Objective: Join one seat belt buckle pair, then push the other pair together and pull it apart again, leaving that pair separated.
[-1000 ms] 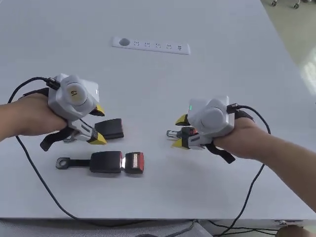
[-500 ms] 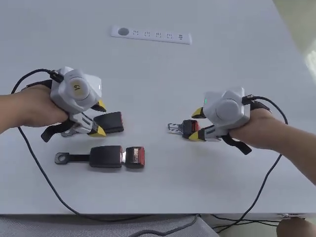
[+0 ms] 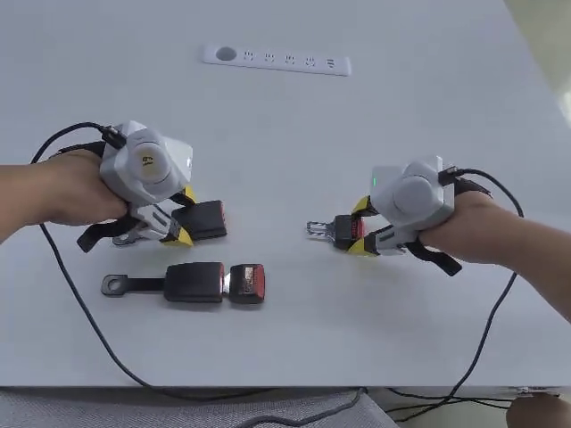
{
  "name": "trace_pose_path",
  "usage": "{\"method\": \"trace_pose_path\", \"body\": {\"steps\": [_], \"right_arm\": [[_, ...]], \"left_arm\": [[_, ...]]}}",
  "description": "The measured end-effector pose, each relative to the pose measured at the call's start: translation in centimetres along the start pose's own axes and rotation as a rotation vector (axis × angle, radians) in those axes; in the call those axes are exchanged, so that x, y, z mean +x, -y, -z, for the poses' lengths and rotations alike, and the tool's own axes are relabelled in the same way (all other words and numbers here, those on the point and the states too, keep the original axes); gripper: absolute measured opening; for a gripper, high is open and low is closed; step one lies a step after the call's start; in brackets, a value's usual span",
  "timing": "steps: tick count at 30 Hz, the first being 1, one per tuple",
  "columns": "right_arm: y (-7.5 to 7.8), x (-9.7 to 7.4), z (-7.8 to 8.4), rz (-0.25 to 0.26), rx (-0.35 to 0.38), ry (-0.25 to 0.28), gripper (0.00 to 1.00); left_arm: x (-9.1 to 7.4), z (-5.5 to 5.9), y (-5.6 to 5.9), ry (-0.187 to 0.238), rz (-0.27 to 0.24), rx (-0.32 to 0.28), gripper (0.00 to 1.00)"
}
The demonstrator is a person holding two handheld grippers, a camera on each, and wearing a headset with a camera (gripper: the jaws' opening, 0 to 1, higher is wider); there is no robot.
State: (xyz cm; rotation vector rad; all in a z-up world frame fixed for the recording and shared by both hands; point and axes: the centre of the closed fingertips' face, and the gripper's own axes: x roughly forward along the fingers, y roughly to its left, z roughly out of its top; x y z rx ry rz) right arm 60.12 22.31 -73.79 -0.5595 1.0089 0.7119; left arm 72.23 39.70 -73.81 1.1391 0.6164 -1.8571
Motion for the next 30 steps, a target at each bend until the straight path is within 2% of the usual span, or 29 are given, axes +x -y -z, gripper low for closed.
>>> {"method": "trace_pose_path", "body": {"steps": [12,17,30], "right_arm": [[0.13,0.2,0.14,-0.037,-0.012,-0.002,0.32],[0.24,0.38,0.22,-0.044,-0.029,-0.003,0.33],[0.43,0.59,0.4,-0.045,-0.027,-0.005,0.33]], "left_arm": [[0.32,-0.01,0.08,0.001,0.026,0.012,0.35],[0.35,-0.11,0.23,-0.009,0.037,0.049,0.34],[0.41,-0.03,0.2,-0.019,0.04,0.04,0.34]]}}
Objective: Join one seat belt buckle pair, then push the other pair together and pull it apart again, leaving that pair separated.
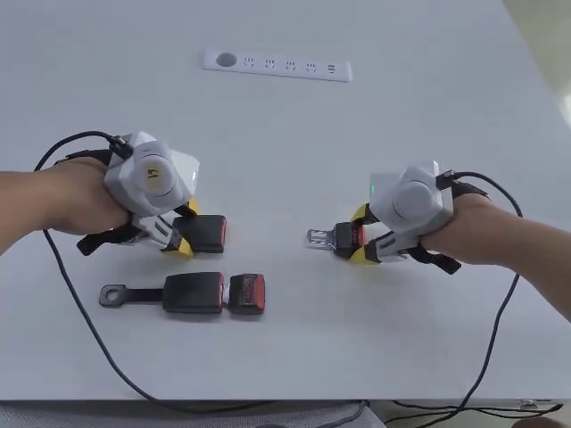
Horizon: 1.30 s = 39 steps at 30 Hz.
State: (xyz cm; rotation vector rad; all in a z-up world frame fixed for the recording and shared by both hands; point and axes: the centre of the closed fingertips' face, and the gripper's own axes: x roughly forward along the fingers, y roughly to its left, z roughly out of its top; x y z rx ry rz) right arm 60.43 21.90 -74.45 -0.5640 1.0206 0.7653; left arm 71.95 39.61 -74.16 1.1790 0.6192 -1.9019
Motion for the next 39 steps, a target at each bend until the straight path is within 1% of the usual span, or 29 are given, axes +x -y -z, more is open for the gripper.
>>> {"method": "trace_pose_path", "body": {"steps": [6,9,12,14,21,23,39], "right_arm": [[0.0,0.2,-0.3,0.01,-0.021,-0.004,0.32],[-0.1,0.6,-0.9,0.012,-0.027,0.007,0.32],[-0.6,1.1,-1.9,0.006,-0.024,0.02,0.32],[-0.5,1.3,-2.3,0.004,-0.024,0.026,0.32],[-0.9,2.4,-4.4,-0.001,-0.034,0.047,0.32],[-1.0,2.7,-5.3,-0.002,-0.033,0.058,0.32],[-1.1,4.6,-9.6,0.005,-0.026,0.107,0.32]], "left_arm": [[0.0,0.0,0.0,-0.002,-0.001,-0.005,0.34],[0.1,0.0,0.0,-0.002,-0.002,-0.006,0.34],[0.1,0.0,0.0,-0.003,-0.003,-0.008,0.34],[0.1,0.0,0.0,-0.002,-0.004,-0.011,0.34],[0.1,0.0,0.0,0.002,-0.009,-0.018,0.34],[0.1,0.0,0.0,0.003,-0.011,-0.018,0.34],[0.0,0.0,0.1,-0.004,-0.008,-0.02,0.34]]}}
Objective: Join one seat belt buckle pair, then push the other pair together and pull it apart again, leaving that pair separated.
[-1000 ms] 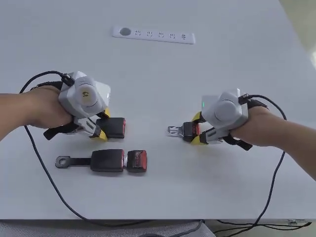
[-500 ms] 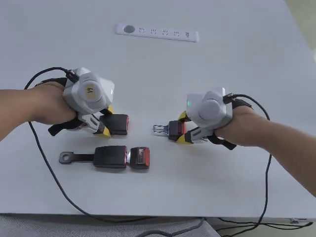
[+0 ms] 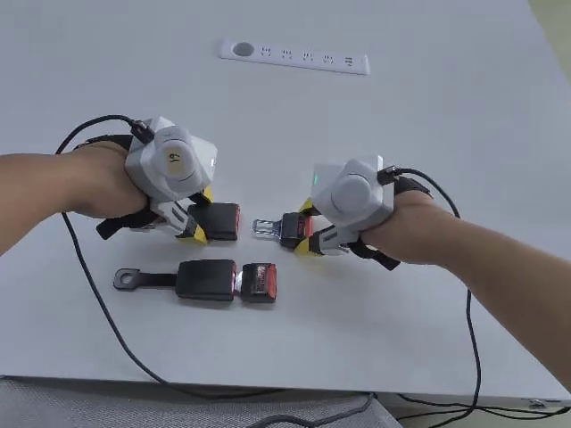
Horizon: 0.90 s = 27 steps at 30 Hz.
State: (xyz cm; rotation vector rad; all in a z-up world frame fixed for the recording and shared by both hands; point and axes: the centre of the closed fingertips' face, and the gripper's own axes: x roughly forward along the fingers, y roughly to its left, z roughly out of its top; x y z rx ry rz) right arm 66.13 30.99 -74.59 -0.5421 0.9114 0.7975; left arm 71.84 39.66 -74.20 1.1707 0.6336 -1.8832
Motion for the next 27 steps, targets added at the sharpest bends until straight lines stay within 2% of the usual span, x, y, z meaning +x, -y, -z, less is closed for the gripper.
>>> {"method": "trace_pose_path", "body": {"steps": [11,27], "right_arm": [[0.0,0.8,-1.5,-0.001,-0.009,0.01,0.32],[0.0,0.8,-2.0,0.004,-0.033,0.019,0.32]], "left_arm": [[0.0,0.0,-0.1,0.007,-0.002,-0.013,0.34],[0.0,0.0,-0.2,0.012,-0.002,-0.023,0.34]]}}
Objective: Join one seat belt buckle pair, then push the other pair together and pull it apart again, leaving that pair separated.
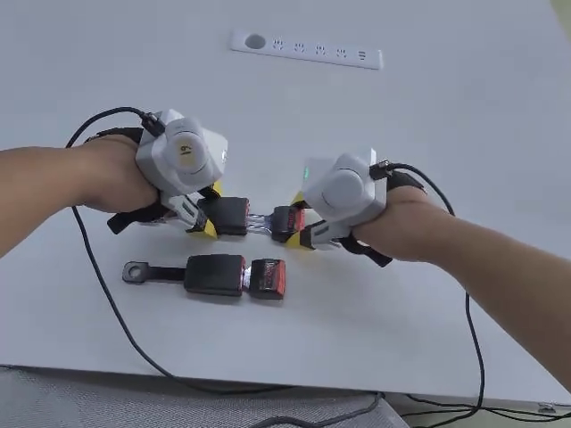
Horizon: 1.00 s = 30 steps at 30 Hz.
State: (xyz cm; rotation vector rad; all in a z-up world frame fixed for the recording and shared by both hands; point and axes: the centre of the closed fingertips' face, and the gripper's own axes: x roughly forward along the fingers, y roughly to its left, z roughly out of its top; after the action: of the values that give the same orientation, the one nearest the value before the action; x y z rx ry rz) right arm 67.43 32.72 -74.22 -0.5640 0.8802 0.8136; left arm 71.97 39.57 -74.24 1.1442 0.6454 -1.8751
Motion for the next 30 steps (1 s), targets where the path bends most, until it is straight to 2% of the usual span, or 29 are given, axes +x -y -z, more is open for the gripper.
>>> {"method": "trace_pose_path", "body": {"steps": [8,9,15,25,30], "right_arm": [[0.0,0.5,-0.8,-0.003,0.013,0.026,0.32],[0.1,0.6,-0.7,0.0,0.01,0.014,0.32],[0.1,0.5,-0.7,-0.005,0.029,0.018,0.31],[0.3,0.8,-1.0,-0.015,0.009,-0.002,0.3],[0.1,1.2,-1.8,-0.012,0.014,0.003,0.3]], "left_arm": [[0.1,-0.2,0.0,0.003,0.004,0.007,0.34],[0.1,-0.2,0.0,0.001,0.004,0.011,0.34],[0.1,-0.2,0.1,0.01,0.003,0.017,0.33],[0.1,-0.3,0.1,0.003,0.012,0.024,0.32],[0.1,-0.3,0.1,0.013,0.009,0.011,0.32]]}}
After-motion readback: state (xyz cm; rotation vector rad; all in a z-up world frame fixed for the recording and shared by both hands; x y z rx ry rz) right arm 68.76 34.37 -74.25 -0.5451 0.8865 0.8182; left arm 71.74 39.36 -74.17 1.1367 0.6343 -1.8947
